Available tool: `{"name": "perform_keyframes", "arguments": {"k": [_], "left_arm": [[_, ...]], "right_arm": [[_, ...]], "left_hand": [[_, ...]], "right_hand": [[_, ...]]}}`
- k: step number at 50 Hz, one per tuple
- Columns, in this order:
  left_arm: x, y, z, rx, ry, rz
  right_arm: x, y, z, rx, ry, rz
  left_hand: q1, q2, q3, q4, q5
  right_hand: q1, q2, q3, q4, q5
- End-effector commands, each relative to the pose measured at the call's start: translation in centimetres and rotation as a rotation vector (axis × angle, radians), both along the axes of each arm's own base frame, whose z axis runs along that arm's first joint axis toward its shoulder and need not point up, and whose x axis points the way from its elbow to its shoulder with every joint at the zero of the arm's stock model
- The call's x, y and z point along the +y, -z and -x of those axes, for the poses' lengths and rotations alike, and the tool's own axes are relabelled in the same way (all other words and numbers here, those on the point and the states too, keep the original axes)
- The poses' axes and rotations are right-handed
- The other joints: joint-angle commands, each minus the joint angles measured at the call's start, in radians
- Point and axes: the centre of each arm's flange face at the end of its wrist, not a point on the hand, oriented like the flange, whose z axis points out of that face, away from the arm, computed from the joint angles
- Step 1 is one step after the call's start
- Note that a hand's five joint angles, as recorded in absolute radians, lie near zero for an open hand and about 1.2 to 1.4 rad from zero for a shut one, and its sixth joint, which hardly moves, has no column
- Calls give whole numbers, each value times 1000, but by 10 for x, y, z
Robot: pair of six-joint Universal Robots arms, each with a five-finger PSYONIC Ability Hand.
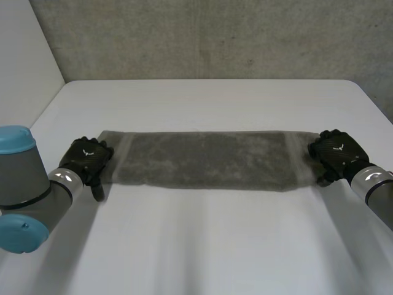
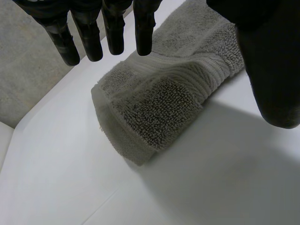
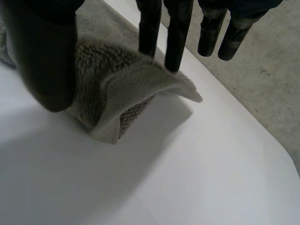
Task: Fold the towel.
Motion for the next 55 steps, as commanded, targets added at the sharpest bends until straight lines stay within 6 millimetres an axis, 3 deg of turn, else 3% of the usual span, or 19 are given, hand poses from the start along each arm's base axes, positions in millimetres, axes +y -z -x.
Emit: {"name": "perform_keyframes", "arguments": {"k": [1, 8, 12, 19, 21, 23, 24, 26, 27, 28, 29, 31, 32, 34, 37, 39, 45, 50, 55], "left_arm": [[0, -5, 0, 5, -9, 13], [0, -19, -2, 78, -37, 29], [-1, -32, -5, 117, -53, 52], [0, -42, -4, 124, -52, 78], [0, -44, -3, 126, -47, 86], [0, -48, 0, 129, -38, 99], [0, -48, 0, 129, -38, 99], [1, -53, 3, 133, -28, 116], [1, -54, 3, 133, -28, 116], [1, -55, 5, 135, -23, 120], [1, -55, 5, 135, -23, 120], [1, -60, 10, 140, -10, 140], [1, -60, 10, 140, -10, 140], [1, -63, 16, 145, 6, 154], [0, -64, 17, 148, 9, 159], [1, -64, 21, 151, 22, 166], [5, -65, 32, 156, 54, 174], [7, -58, 43, 153, 73, 166], [8, -54, 51, 147, 75, 161]], "right_arm": [[-16, -1, 17, 2, 47, 28], [-37, -34, 64, 50, 155, 131], [-56, -57, 109, 141, 200, 235], [-61, -92, 108, 178, 142, 312], [-58, -98, 95, 160, 99, 308], [-43, -106, 41, 121, -53, 313], [-43, -106, 41, 121, -54, 313], [-21, -113, -18, 82, -206, 335], [-21, -113, -18, 82, -207, 335], [-8, -114, -44, 60, -274, 338], [-8, -114, -44, 60, -275, 338], [19, -119, -94, 19, -407, 357], [19, -119, -94, 19, -407, 357], [44, -108, -140, -22, -523, 335], [53, -98, -159, -37, -560, 321], [72, -81, -193, -54, -621, 301], [95, -48, -236, -79, -709, 302], [101, -26, -252, -98, -740, 287], [102, -19, -259, -110, -752, 289]], "left_hand": [[-101, -62, -38, -47, -51], [-101, -62, -38, -47, -51], [-101, -62, -38, -47, -51], [-101, -62, -38, -47, -51], [-101, -62, -38, -47, -51], [-101, -62, -38, -47, -51], [-101, -62, -38, -47, -51], [-101, -62, -38, -47, -51], [-101, -62, -38, -47, -51], [-101, -62, -38, -47, -51], [-101, -62, -38, -47, -51], [-101, -62, -38, -47, -51], [-101, -62, -38, -47, -51], [-101, -62, -38, -47, -51], [-101, -62, -38, -47, -51], [-101, -62, -38, -47, -51], [-101, -62, -38, -47, -51], [-101, -62, -38, -47, -51], [-101, -62, -38, -47, -51]], "right_hand": [[760, 755, 17, 29, 740], [762, 758, 17, 29, 743], [762, 758, 17, 29, 743], [762, 758, 17, 29, 743], [762, 758, 17, 29, 743], [762, 758, 17, 29, 743], [762, 758, 17, 29, 743], [762, 758, 17, 29, 743], [762, 758, 17, 29, 743], [762, 758, 17, 29, 743], [762, 758, 17, 29, 743], [762, 758, 17, 29, 743], [762, 758, 17, 29, 743], [762, 758, 17, 29, 743], [762, 758, 17, 29, 743], [762, 758, 17, 29, 743], [762, 758, 17, 29, 743], [762, 758, 17, 29, 743], [762, 758, 17, 29, 743]]}}
